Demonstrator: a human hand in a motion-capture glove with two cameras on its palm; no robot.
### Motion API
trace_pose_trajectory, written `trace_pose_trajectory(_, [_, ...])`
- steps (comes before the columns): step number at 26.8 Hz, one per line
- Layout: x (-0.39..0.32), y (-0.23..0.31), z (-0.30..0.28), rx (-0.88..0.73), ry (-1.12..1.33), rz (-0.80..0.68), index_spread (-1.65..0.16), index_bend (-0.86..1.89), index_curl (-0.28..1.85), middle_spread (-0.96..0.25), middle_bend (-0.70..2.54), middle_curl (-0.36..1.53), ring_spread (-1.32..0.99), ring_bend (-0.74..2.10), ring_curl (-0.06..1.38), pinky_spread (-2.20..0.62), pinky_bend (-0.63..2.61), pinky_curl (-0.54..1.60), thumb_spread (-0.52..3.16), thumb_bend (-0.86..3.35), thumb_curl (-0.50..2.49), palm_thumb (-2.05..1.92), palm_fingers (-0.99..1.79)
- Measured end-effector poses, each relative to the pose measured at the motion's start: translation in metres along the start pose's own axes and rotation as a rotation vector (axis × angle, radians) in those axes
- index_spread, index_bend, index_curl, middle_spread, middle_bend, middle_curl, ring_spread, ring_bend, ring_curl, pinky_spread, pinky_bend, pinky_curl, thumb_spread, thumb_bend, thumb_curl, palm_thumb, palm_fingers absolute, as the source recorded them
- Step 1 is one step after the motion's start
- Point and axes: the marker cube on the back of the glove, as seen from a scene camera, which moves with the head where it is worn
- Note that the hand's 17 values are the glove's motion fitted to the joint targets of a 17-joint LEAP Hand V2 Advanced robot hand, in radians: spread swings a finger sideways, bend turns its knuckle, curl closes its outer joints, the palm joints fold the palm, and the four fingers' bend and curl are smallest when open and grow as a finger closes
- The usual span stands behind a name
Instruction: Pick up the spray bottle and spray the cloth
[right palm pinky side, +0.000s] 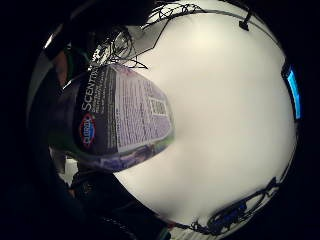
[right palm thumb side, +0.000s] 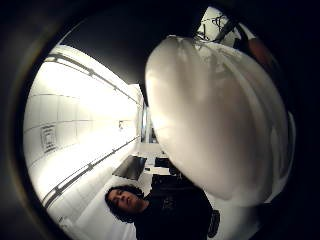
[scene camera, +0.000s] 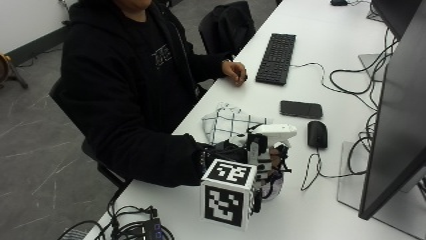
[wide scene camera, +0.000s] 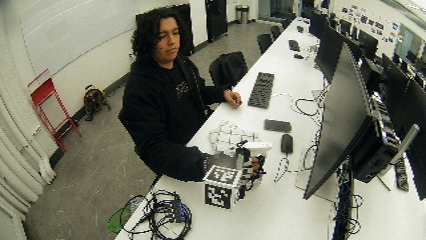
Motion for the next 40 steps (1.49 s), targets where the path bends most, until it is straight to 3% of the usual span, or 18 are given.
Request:
trace_pose_trajectory(5, [-0.001, -0.007, 0.005, 0.052, -0.051, -0.01, -0.33, 0.18, 0.28, -0.18, 0.26, 0.4, -0.21, 0.48, 0.37, 0.01, 0.17, 0.32, 0.96, -0.02, 0.44, 0.85, 1.07])
trace_pose_trajectory(16, [-0.003, -0.042, 0.012, 0.241, -0.107, -0.037, -0.31, 0.17, 0.31, -0.23, 0.32, 0.44, -0.23, 0.57, 0.43, -0.23, 0.4, 0.4, 0.78, -0.03, 0.49, 0.88, 1.39])
trace_pose_trajectory(25, [0.001, -0.022, 0.013, 0.284, -0.039, -0.076, -0.3, 0.24, 0.38, -0.24, 0.43, 0.49, -0.23, 0.65, 0.46, -0.31, 0.41, 0.41, 0.49, -0.03, 0.58, 0.94, 1.45])
trace_pose_trajectory(32, [-0.003, -0.046, 0.014, 0.376, -0.04, -0.122, -0.3, 0.23, 0.42, -0.24, 0.49, 0.51, -0.23, 0.71, 0.48, -0.32, 0.44, 0.41, 0.41, -0.03, 0.62, 0.94, 1.44])
trace_pose_trajectory(40, [0.0, -0.021, 0.012, 0.307, -0.036, -0.09, -0.31, 0.24, 0.46, -0.24, 0.52, 0.52, -0.22, 0.73, 0.49, -0.34, 0.46, 0.42, 0.38, -0.03, 0.65, 0.93, 1.41])
